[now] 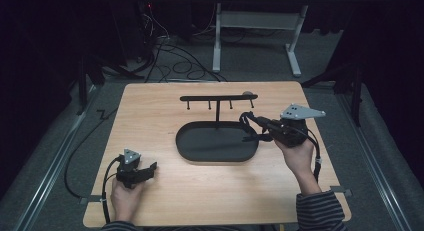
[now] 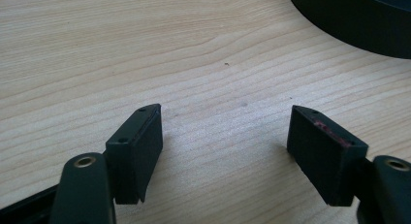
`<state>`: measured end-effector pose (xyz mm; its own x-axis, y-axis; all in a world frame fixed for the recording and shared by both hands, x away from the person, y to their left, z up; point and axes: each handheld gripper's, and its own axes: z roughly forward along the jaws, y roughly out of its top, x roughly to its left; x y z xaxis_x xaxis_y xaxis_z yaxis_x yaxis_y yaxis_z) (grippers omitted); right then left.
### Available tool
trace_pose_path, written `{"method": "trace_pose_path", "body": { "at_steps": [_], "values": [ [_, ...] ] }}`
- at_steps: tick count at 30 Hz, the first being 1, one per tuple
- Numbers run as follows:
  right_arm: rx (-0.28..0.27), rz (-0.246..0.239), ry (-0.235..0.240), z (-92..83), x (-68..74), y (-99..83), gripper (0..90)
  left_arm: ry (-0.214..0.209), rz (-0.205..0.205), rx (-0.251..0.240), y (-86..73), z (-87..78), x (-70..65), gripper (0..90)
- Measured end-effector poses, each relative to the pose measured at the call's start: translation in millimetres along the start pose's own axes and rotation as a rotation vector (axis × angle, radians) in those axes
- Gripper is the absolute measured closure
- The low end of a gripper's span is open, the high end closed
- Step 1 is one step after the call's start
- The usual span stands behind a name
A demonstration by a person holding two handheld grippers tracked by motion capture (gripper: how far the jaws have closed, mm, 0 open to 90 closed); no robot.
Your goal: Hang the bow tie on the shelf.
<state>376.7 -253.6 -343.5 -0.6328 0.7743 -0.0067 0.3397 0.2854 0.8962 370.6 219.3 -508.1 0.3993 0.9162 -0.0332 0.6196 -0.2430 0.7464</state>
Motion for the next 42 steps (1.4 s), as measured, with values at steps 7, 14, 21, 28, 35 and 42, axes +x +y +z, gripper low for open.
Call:
{"method": "trace_pose_path", "body": {
  "at_steps": [7,14,21,28,35,42],
  "values": [
    [-0.01,-0.001,-0.015,1.3,-4.8,6.6,90.0,0.0,0.0,0.0,0.0,0.0,0.0,29.3],
    [-0.012,0.009,-0.022,4.3,-10.3,9.5,90.0,-0.002,-0.001,0.001,0.0,-0.2,0.2,29.3],
    [-0.006,0.034,-0.038,10.6,-18.6,8.9,90.0,-0.002,-0.001,0.001,0.0,-0.2,0.2,29.3],
    [-0.013,0.054,-0.048,15.0,-25.0,8.0,90.0,-0.002,-0.001,0.001,0.0,-0.2,0.2,29.3],
    [-0.008,0.073,-0.059,19.7,-29.8,6.9,90.0,-0.002,0.0,-0.001,0.0,-0.1,0.3,29.3],
    [0.004,0.098,-0.079,27.0,-37.0,4.7,90.0,-0.002,-0.001,0.001,0.0,-0.2,0.2,29.3]
  ]
}}
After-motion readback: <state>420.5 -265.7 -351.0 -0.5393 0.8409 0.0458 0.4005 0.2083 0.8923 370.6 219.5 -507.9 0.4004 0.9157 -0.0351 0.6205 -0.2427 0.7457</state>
